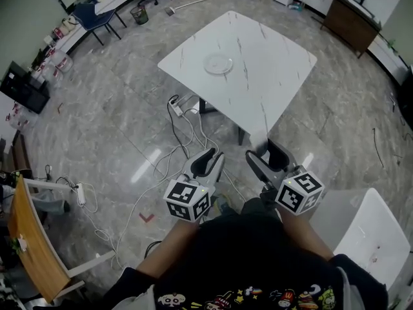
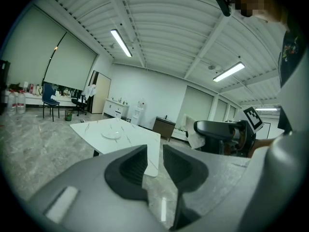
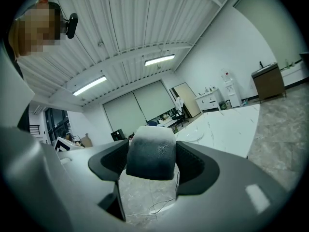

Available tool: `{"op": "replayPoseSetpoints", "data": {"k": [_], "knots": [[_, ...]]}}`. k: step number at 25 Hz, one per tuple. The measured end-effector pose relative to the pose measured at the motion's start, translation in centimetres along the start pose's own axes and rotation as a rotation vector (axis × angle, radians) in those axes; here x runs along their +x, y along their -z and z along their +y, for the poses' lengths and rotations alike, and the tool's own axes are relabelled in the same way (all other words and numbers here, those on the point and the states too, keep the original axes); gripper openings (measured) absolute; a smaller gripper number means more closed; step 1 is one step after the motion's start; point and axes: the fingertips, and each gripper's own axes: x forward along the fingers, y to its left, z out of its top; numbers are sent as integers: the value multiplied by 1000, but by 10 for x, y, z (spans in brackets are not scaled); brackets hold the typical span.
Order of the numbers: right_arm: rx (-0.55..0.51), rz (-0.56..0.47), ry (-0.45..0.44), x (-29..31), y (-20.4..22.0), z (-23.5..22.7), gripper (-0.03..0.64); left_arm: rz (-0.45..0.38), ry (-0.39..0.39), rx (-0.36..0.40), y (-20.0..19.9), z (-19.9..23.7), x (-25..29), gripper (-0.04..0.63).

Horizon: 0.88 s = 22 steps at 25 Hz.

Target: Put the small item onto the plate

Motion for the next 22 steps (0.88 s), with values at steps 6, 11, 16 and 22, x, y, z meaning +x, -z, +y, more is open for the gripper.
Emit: {"op": "replayPoseSetpoints", "data": {"k": [6,11,16,22], "knots": [[-13,-5,-3,13,-3,6,333,-22,-12,5,-7,16,-5,196],[-26,3,-15,22,-7,13,333,-41,-25,11,-19,25,-10,196],[-26,11,-29,37,-6,11,333,-38,-40,15,-21,39,-7,196],[-13,18,-30,49,-5,-4,333,-29,-49,17,-21,51,8,196]]}}
